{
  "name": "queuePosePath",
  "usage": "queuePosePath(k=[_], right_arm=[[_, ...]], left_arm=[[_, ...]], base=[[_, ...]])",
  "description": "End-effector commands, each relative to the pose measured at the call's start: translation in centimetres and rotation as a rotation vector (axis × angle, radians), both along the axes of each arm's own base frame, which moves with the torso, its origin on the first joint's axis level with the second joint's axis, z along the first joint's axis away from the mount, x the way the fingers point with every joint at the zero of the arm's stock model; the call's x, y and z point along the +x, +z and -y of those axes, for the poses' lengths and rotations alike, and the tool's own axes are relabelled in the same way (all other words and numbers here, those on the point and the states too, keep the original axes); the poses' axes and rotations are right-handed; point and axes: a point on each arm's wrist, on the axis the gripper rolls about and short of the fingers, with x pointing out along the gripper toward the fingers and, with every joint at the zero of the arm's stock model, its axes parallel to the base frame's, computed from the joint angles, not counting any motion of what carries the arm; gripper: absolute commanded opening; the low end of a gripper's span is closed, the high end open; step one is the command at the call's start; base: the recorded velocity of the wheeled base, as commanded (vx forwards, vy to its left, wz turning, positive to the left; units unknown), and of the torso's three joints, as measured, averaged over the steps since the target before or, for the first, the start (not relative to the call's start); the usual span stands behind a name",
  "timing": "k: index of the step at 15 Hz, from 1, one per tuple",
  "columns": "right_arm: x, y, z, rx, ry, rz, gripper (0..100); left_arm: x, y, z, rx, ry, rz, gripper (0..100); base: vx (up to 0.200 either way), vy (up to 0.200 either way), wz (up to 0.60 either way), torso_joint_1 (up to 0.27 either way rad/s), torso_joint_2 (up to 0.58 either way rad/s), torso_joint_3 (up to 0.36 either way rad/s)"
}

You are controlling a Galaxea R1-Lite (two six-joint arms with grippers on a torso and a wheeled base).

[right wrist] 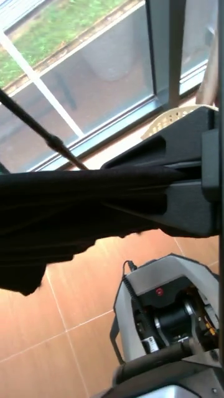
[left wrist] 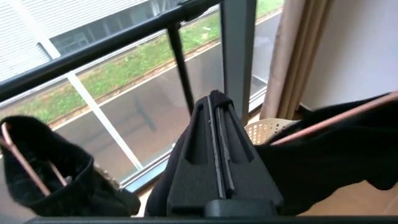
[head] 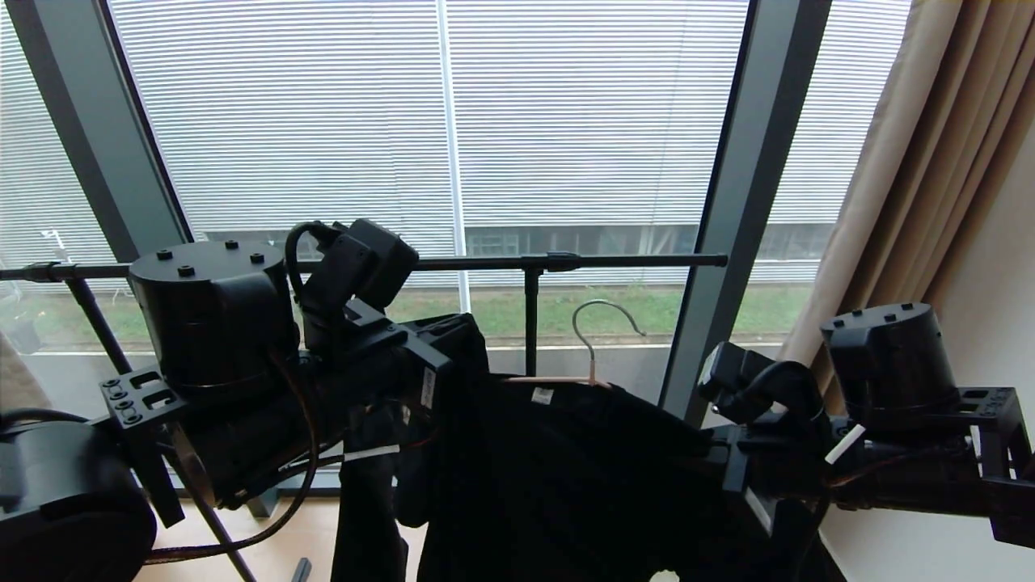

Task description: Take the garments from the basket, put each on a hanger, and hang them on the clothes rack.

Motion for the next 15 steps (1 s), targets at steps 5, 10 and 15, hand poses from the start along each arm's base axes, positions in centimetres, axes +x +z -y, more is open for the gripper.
queuePosePath(k=[5, 10, 15], right_arm=[[-0.7, -1.4, -3.1, 0.048, 0.046, -0.075, 0], [0.1, -2.3, -4.4, 0.133, 0.002, -0.107, 0], [0.7, -2.4, -4.7, 0.258, -0.044, -0.09, 0]], left_arm=[[-1.0, 0.5, 0.8, 0.007, -0.031, 0.003, 0], [-1.5, 2.0, 1.4, 0.021, -0.056, -0.023, 0], [-1.9, 2.6, 1.4, -0.003, -0.056, -0.075, 0]], base=[[0.0, 0.0, 0.0, 0.0, 0.0, 0.0], [0.0, 0.0, 0.0, 0.0, 0.0, 0.0], [0.0, 0.0, 0.0, 0.0, 0.0, 0.0]])
